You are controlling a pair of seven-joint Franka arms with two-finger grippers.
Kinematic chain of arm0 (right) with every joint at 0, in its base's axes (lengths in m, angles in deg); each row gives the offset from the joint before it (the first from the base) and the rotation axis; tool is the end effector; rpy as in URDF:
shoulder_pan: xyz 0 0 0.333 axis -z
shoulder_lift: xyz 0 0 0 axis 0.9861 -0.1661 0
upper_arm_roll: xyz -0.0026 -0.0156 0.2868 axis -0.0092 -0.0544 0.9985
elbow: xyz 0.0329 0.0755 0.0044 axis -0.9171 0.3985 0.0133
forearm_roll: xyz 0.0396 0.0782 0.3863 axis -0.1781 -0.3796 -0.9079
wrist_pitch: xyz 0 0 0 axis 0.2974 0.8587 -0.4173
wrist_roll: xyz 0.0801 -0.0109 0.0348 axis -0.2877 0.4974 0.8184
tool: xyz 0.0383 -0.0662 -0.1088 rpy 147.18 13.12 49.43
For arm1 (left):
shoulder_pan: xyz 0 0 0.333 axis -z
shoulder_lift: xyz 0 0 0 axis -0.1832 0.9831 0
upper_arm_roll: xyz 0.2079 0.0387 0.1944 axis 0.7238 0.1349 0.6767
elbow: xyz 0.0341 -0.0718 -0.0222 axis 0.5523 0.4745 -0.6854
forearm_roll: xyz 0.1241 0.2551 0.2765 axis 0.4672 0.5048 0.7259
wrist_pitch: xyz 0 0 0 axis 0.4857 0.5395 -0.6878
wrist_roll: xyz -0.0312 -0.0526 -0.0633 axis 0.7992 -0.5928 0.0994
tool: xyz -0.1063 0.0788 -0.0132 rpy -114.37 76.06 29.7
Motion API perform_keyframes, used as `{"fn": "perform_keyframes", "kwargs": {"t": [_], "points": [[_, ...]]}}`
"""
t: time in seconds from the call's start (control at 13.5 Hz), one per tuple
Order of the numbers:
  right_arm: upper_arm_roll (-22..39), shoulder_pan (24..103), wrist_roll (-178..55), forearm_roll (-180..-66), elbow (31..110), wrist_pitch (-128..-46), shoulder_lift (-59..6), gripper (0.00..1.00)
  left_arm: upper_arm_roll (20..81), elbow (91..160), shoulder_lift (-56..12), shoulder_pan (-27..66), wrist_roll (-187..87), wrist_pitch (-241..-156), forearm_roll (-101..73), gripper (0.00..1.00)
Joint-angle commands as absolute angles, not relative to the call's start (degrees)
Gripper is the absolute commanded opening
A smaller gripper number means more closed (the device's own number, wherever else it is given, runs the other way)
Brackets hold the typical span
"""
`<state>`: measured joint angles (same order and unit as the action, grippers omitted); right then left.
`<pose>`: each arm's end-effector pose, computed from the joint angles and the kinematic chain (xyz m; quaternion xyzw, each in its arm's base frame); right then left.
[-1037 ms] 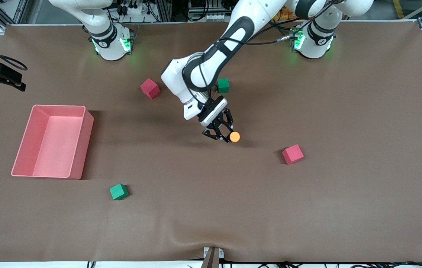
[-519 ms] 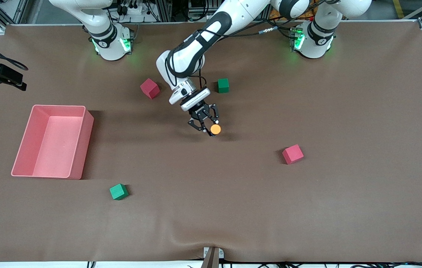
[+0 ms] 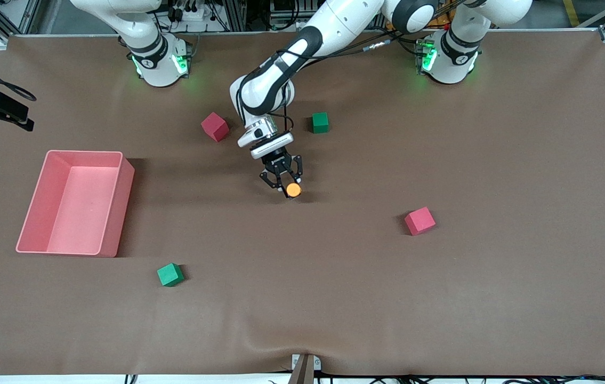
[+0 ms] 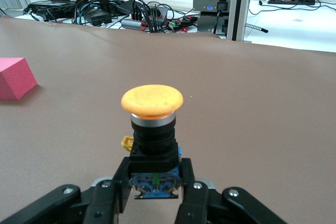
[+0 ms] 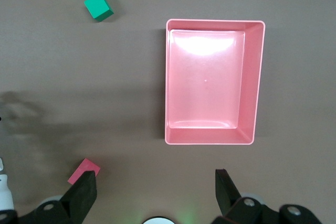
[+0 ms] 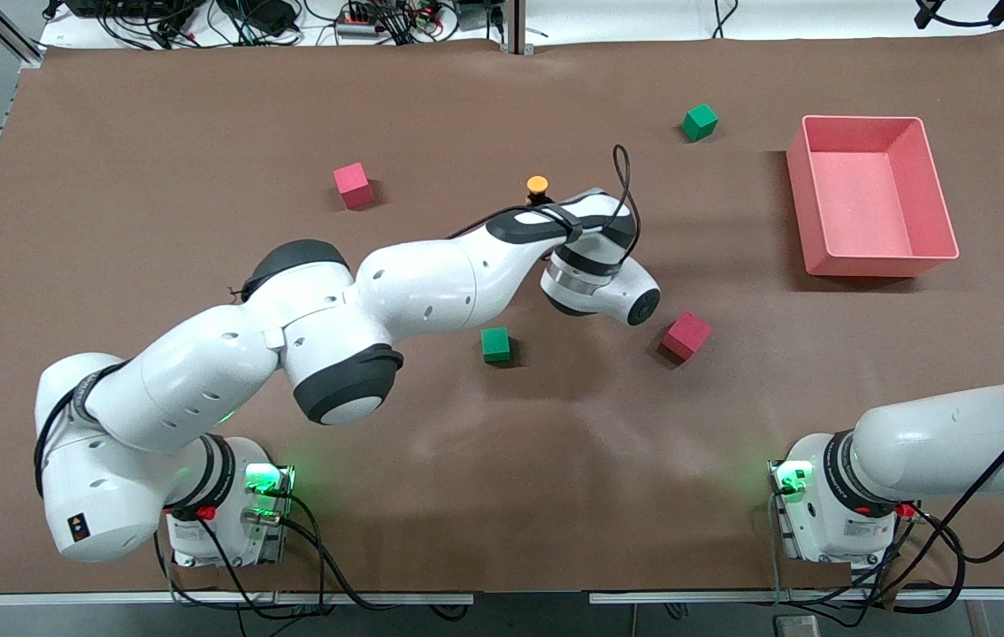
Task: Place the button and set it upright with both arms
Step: 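Lower the upright button onto the table with the left gripper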
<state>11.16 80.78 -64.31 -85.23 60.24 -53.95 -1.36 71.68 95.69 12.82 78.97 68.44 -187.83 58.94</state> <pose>0.5321 -0.0324 0.5912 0.9993 -0.0075 -0.0357 0.0071 0.3724 -0.6087 0.1125 -0.8342 -0.1821 -0.5048 0.1270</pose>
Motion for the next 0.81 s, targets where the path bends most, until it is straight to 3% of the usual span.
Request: {"fn": "perform_keyframes", "kwargs": {"t": [0.0, 0.37, 0.74], "points": [[11.4, 80.4, -64.1, -85.1, 59.4, -52.8, -1.9, 1.00, 72.2, 95.3, 13.1, 79.2, 68.8, -191.5, 61.0, 0.10], [11.2, 81.6, -64.0, -85.3, 59.3, -53.3, -1.8, 1.00, 72.2, 95.2, 17.5, 80.8, 71.8, -192.5, 64.4, 0.11], [11.2, 81.2, -63.9, -85.4, 59.5, -54.1, -1.8, 1.00, 72.4, 95.2, 17.8, 82.1, 75.9, -190.4, 66.6, 0.12]]}}
